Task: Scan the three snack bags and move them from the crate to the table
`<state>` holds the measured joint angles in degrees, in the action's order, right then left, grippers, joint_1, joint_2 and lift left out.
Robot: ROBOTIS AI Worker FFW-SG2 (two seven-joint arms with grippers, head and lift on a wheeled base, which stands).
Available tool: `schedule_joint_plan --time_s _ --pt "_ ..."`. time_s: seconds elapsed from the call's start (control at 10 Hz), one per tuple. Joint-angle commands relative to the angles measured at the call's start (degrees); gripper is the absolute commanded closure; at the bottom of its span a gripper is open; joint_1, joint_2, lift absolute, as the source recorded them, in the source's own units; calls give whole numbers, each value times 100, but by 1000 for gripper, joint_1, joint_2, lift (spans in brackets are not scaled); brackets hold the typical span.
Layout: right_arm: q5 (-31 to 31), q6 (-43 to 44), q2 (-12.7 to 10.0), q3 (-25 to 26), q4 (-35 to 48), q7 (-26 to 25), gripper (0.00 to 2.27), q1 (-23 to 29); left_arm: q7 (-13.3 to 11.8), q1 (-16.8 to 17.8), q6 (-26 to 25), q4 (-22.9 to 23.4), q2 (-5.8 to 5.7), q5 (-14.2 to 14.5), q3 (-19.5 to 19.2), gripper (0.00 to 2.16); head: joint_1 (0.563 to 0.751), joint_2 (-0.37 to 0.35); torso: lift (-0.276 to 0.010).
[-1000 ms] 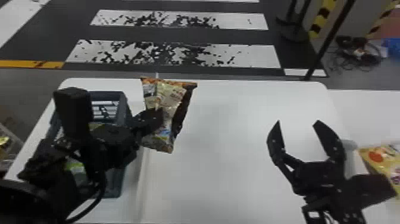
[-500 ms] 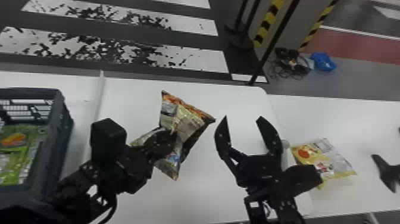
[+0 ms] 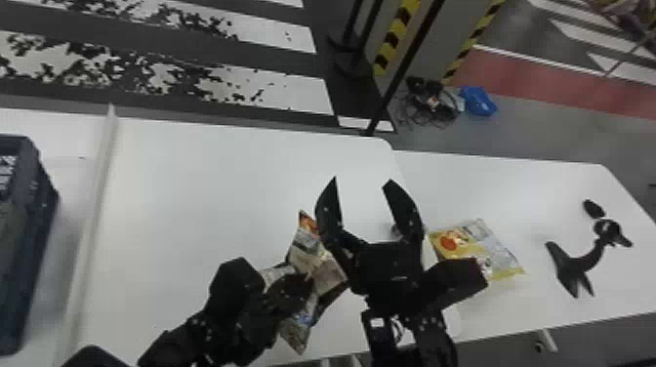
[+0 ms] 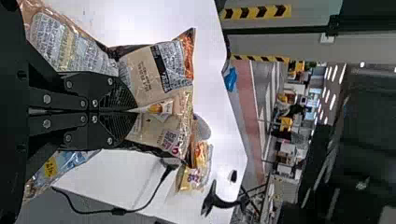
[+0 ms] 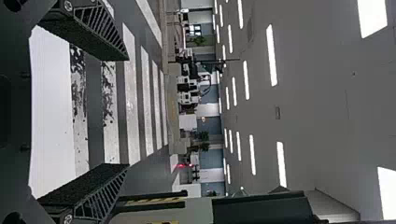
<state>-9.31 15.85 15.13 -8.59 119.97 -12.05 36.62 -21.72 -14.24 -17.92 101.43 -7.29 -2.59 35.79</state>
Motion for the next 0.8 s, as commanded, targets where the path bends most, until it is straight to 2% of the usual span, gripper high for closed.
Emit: schedule_joint_plan --time_s 0.0,0.1,0.2,0.3,0.4,0.6,0.7 --pt "0 1 8 -28 9 1 73 3 -43 132 566 -606 193 48 60 1959 695 -350 -62" --pt "0 1 25 -28 9 1 73 21 -7 176 759 -800 246 75 60 1845 695 -350 -62" --pt "0 1 43 -20 17 1 73 56 72 211 1005 -940 263 75 60 623 695 -350 -62" --pt "0 1 69 -20 52 1 73 82 72 229 1005 -940 263 66 60 -2 695 -350 -62" --pt "0 19 78 -11 79 1 73 109 107 229 1005 -932 254 57 60 -2 695 -350 -62" --pt "0 19 96 -2 140 1 73 179 379 97 1146 -668 175 4 7 29 695 -350 -62" --pt "0 19 96 16 167 1 73 214 423 -105 1251 -404 123 31 -265 29 695 -350 -62"
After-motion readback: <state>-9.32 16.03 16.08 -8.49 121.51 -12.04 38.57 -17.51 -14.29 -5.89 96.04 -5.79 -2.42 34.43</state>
